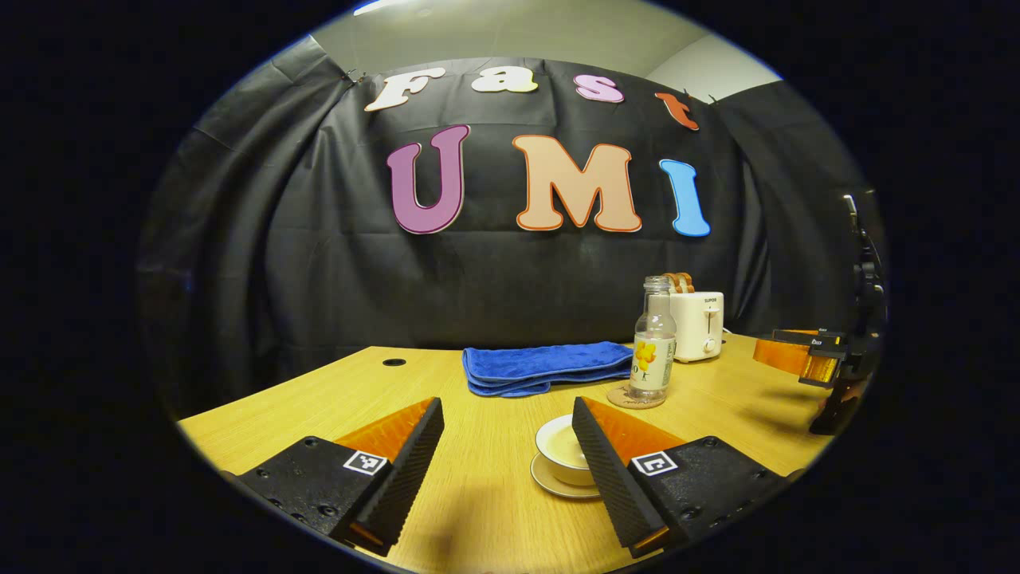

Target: Open the teacup lid with one hand, grasp the water bottle and pour water into the teacup with the other hand; after pouring, place the water bottle on the coaster and then close the teacup lid.

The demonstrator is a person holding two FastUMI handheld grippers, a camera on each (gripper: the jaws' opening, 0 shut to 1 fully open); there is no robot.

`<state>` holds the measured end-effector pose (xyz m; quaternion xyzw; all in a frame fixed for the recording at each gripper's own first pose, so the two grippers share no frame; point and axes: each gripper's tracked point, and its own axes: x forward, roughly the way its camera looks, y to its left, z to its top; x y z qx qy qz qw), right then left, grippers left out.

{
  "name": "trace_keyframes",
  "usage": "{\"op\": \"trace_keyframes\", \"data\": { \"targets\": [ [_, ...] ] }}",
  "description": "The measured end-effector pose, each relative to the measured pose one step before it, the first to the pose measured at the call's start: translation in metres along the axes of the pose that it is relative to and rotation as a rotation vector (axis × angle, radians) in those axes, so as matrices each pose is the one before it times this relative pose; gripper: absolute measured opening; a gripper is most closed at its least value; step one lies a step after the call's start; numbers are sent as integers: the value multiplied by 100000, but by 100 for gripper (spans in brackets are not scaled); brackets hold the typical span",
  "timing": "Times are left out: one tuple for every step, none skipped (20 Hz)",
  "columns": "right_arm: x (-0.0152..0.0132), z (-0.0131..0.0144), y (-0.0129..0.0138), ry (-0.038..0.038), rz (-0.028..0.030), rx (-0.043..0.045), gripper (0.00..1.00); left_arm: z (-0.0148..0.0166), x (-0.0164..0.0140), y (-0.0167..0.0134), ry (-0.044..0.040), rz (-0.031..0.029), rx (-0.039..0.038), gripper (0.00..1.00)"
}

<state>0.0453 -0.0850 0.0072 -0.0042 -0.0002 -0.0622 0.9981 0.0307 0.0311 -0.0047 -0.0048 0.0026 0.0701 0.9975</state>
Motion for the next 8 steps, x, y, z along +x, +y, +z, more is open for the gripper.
{"op": "trace_keyframes", "data": {
  "targets": [
    [-23,-30,-196,-108,-623,-55,84,-67,9,17,25,-81,70,95],
    [9,33,-114,7,-327,37,85,119,10,-150,36,-842,-117,95],
    [-16,-29,-39,-29,-75,-13,85,6,43,-254,-51,-865,63,95],
    [36,20,-53,61,-360,-27,84,28,-7,44,82,-133,19,95],
    [-2,7,-164,-116,-432,20,84,-92,-87,17,18,-55,-24,95],
    [-11,-11,-91,31,-555,-68,85,42,83,33,-5,30,-3,95],
    [-12,-8,-66,-104,-410,46,85,6,8,-38,-90,18,-25,95],
    [23,15,-21,26,-137,-19,85,17,6,14,211,25,54,95]
  ]
}}
